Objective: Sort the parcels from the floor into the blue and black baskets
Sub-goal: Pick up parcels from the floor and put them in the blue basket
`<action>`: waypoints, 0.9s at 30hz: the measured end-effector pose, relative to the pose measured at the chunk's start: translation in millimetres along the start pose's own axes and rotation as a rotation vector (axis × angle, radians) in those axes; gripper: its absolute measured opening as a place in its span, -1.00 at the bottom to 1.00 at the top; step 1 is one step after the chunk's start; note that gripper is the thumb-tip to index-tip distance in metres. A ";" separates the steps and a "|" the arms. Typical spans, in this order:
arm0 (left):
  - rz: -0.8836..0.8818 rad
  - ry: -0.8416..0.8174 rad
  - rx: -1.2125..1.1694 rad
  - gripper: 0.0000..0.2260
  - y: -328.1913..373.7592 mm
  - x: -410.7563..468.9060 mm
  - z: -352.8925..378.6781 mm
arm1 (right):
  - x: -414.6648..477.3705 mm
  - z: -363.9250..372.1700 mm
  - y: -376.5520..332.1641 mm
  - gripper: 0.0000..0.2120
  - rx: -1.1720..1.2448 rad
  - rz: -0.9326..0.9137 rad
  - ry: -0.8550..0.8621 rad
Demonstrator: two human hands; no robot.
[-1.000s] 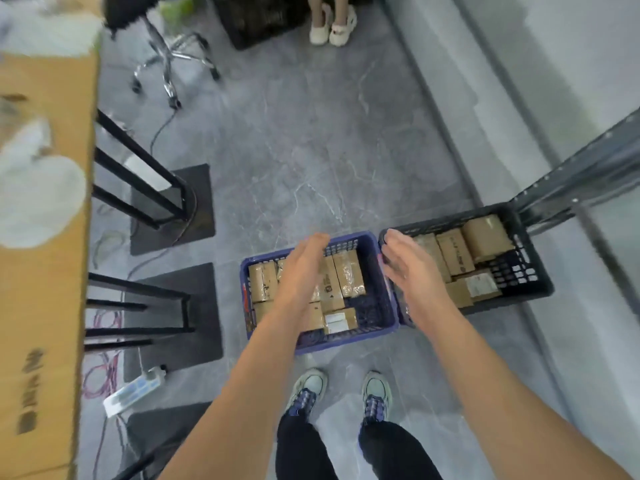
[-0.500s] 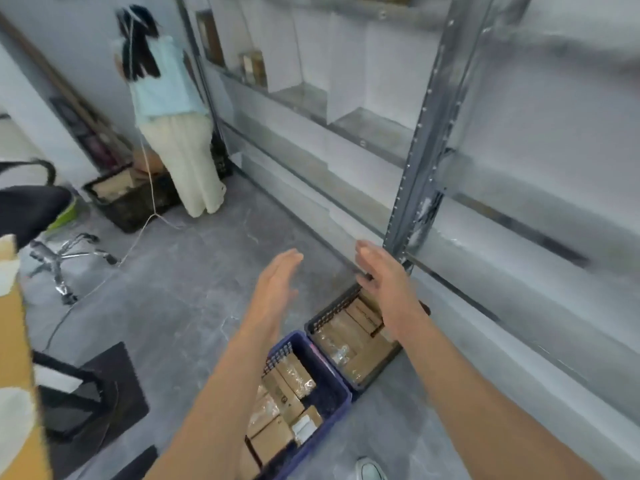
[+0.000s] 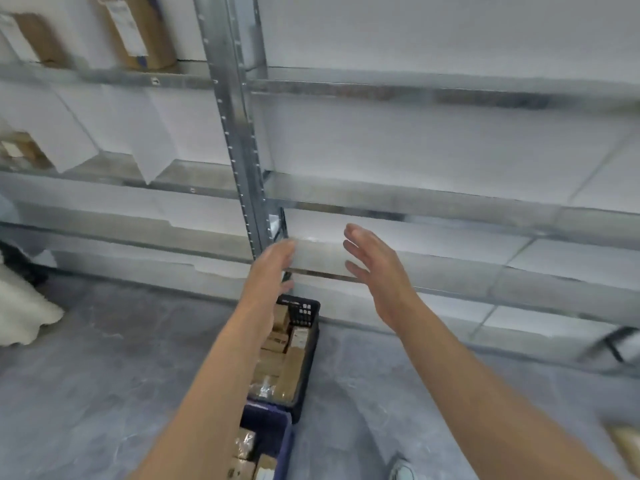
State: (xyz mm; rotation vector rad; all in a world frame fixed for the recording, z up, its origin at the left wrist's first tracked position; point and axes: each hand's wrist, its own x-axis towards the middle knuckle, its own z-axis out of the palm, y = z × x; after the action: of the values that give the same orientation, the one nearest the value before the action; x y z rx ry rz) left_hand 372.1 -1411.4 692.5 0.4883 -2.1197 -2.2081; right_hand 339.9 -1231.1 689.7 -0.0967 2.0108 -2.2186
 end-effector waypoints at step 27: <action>-0.001 -0.873 0.218 -0.72 -40.4 -171.2 493.2 | -242.6 -446.5 -10.2 -0.64 0.201 -0.104 0.845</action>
State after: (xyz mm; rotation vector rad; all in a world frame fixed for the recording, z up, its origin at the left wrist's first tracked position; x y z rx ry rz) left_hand 417.4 -889.7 694.0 -0.6067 -2.7179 -2.4709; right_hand 514.0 -754.2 666.5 0.9224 2.1055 -2.8099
